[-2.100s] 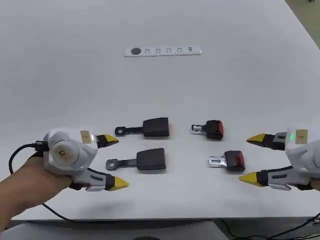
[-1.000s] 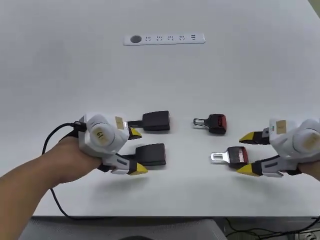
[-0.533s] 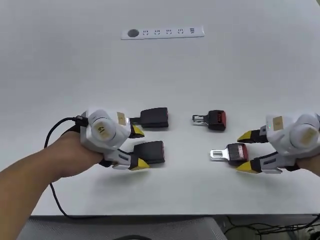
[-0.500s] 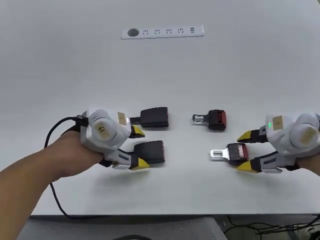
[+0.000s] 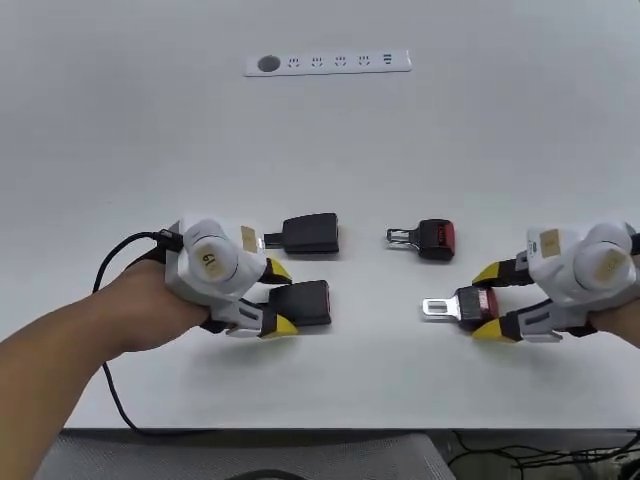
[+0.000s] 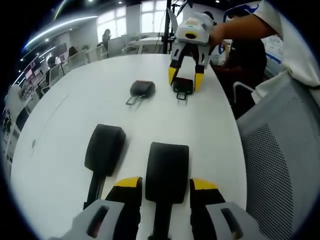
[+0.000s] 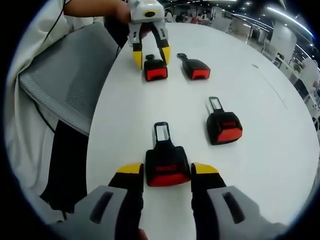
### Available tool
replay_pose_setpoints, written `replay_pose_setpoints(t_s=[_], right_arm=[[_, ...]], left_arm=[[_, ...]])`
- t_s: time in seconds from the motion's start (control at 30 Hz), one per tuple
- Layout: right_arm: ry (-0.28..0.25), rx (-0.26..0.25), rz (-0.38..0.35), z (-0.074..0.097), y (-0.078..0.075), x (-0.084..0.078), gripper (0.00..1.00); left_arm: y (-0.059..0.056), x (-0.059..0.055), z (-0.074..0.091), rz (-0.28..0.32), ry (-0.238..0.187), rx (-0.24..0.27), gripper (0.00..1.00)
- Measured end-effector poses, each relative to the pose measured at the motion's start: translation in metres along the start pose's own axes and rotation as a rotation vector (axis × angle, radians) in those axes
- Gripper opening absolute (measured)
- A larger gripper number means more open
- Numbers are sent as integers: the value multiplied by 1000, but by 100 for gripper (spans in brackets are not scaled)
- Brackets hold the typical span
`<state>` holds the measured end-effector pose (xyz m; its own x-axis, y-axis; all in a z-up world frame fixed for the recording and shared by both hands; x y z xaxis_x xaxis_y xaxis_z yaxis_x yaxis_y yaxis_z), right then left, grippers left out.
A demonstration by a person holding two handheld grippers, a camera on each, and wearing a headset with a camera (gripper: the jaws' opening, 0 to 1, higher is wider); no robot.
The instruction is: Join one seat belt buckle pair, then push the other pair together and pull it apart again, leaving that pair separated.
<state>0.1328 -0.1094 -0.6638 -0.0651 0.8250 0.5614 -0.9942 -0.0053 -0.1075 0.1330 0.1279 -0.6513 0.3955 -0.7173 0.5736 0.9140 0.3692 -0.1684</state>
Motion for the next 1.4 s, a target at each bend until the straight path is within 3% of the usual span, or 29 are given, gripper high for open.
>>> replay_pose_setpoints(t_s=[0.3,1.03,1.4], right_arm=[[-1,9,8,0,0,-1,34],[28,25,43,-2,1,-2,33],[41,17,37,-3,0,-3,33]], left_arm=[[2,-4,-1,-11,19,2,33],[7,-9,-3,-69,20,-17,32],[8,-11,-4,-105,64,-20,32]])
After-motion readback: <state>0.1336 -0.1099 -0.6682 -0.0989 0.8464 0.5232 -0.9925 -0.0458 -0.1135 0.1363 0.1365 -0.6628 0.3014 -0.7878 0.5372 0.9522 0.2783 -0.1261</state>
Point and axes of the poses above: the centre of the closed fingertips' face, and the gripper's own axes: z roughly backward along the fingers, y roughly to its left, x roughly out of its top, the point moved 3 cm from there along z, roughly backward along the fingers, and after that the axes turned 12 degrees about z, right-handed, at the moved point
